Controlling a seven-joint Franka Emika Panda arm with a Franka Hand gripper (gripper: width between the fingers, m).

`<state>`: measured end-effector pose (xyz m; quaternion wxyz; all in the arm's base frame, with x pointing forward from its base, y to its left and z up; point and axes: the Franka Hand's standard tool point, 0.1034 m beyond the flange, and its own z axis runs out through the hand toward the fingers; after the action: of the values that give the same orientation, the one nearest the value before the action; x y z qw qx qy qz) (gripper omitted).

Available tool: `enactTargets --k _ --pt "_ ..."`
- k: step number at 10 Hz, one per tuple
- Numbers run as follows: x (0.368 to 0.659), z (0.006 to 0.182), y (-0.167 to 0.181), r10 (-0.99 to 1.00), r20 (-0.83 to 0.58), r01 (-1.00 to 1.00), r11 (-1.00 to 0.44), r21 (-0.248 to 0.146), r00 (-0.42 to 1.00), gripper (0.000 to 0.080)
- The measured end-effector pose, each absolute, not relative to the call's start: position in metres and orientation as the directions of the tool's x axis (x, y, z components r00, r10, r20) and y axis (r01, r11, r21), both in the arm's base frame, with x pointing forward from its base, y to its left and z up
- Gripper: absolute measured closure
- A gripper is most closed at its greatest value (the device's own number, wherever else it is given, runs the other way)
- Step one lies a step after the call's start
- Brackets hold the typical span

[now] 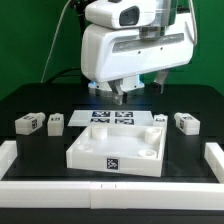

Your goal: Assemble one leg

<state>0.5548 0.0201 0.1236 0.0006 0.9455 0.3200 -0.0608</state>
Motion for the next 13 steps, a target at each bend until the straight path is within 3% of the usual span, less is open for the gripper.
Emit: enactTargets --k 7,8,9,10,11,13 --pt "0.553 0.121 0.020 0.606 -0.119 0.606 -0.795 -0.041 0.787 0.0150" --pt "0.551 0.116 0.026 0.640 -0.051 0.641 -0.767 -0.006 0.766 0.0150" --pt "0.528 0.104 0.028 0.695 0.002 0.694 -0.719 0.024 0.719 0.0150" --pt "0.507 0.095 0.025 0.754 0.012 0.754 -0.656 0.030 0.656 0.0150" --pt "0.502 0.088 0.018 0.834 0.026 0.833 -0.551 0.049 0.551 0.0150" --pt "0.485 0.078 0.012 0.863 0.008 0.863 -0.505 0.028 0.505 0.0150"
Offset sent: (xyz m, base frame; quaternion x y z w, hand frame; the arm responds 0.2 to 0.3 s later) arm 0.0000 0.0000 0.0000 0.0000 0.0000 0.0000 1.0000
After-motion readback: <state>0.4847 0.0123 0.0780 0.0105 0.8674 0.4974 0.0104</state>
